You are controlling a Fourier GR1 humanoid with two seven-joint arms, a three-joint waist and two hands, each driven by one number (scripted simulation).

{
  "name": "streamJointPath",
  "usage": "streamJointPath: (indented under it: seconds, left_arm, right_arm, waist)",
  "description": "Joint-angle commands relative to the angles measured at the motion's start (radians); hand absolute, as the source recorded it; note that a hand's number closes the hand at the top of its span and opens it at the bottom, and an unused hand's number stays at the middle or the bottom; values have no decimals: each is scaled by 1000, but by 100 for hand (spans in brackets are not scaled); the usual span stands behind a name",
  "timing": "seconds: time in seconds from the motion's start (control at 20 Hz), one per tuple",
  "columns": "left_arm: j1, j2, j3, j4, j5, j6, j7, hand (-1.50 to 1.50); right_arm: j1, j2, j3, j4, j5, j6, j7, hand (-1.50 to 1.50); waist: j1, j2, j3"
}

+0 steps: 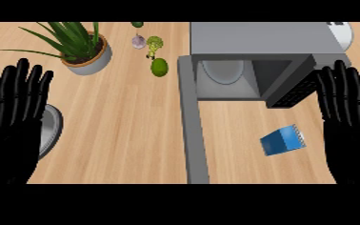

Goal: Pick up the milk, place it into the microwave and close the microwave

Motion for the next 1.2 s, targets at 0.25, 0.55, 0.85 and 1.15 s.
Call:
streamJointPath:
  seconds: [0.25, 0.55, 0.85, 1.15]
  left_arm:
    - [25, -7, 7, 10, -9, -9, 15, -150]
    - [146, -108, -41, -56, 140, 54, 62, -150]
    - [310, -104, -63, -29, 194, -23, -101, -150]
    - [416, -113, -157, 13, 146, -24, -252, -150]
  right_arm:
    - [221, -129, -177, -238, -210, 179, 25, -150]
    - [382, -113, -199, -192, -335, 300, -8, -150]
    - [459, -88, -238, -195, -345, 356, -8, -150]
    - [433, -38, -243, -13, -267, 396, -139, -150]
  waist:
    - [-12, 24, -5]
    - [-9, 23, -4]
    - [-6, 24, -5]
    - [-2, 25, -5]
